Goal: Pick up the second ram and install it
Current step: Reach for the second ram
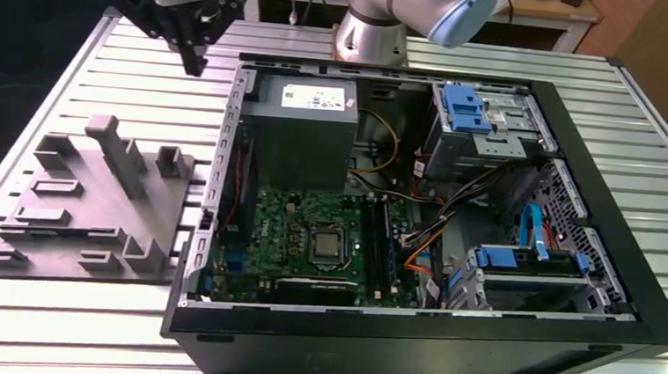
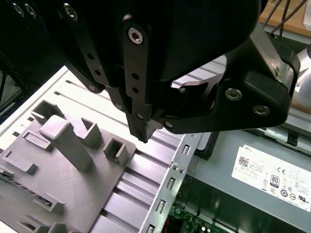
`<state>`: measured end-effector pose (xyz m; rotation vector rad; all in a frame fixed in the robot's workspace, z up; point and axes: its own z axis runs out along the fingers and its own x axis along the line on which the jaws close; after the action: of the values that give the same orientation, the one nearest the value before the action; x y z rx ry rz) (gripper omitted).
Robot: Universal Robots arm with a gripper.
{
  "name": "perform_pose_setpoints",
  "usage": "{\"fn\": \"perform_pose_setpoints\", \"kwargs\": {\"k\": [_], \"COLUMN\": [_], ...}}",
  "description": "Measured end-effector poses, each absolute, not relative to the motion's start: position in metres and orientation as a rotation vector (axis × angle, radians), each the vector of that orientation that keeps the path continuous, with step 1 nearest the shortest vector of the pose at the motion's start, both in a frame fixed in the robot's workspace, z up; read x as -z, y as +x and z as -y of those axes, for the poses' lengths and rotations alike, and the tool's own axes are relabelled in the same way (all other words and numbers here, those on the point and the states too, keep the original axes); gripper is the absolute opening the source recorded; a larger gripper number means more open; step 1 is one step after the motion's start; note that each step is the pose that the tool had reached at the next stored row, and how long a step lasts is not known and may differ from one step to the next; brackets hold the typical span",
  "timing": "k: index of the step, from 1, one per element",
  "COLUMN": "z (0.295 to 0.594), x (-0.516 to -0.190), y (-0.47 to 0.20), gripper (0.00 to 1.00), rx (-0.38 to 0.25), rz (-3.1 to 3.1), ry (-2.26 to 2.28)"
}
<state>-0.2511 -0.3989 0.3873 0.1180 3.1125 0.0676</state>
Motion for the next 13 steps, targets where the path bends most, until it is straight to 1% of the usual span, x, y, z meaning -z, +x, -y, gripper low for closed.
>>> {"fn": "perform_pose_setpoints", "kwargs": {"k": [13], "z": [0.399], "x": [-0.385], "y": [-0.280], "gripper": [0.10], "rx": [-0.068], "rz": [-3.113], "ry": [0.118]}}
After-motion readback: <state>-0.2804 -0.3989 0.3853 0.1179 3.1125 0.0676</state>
